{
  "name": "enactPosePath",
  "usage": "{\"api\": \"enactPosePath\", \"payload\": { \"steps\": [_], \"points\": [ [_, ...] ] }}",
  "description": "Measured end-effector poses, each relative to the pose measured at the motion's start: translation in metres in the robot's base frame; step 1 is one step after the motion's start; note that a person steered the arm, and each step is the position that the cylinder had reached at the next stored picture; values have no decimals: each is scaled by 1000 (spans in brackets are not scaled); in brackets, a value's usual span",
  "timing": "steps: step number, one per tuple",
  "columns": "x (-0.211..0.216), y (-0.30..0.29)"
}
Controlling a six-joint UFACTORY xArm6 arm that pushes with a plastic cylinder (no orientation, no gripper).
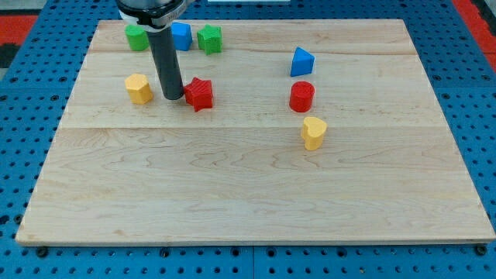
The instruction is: Push the blue triangle towards the red star
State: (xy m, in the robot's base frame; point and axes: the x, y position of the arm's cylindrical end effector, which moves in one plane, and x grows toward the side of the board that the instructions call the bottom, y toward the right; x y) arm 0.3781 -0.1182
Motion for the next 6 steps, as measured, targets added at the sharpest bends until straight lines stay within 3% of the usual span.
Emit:
{"api": "enactPosePath", "payload": {
  "steps": [1, 3, 6],
  "points": [
    [-10, 31],
    [-50, 38],
    [-97, 129]
  ]
}}
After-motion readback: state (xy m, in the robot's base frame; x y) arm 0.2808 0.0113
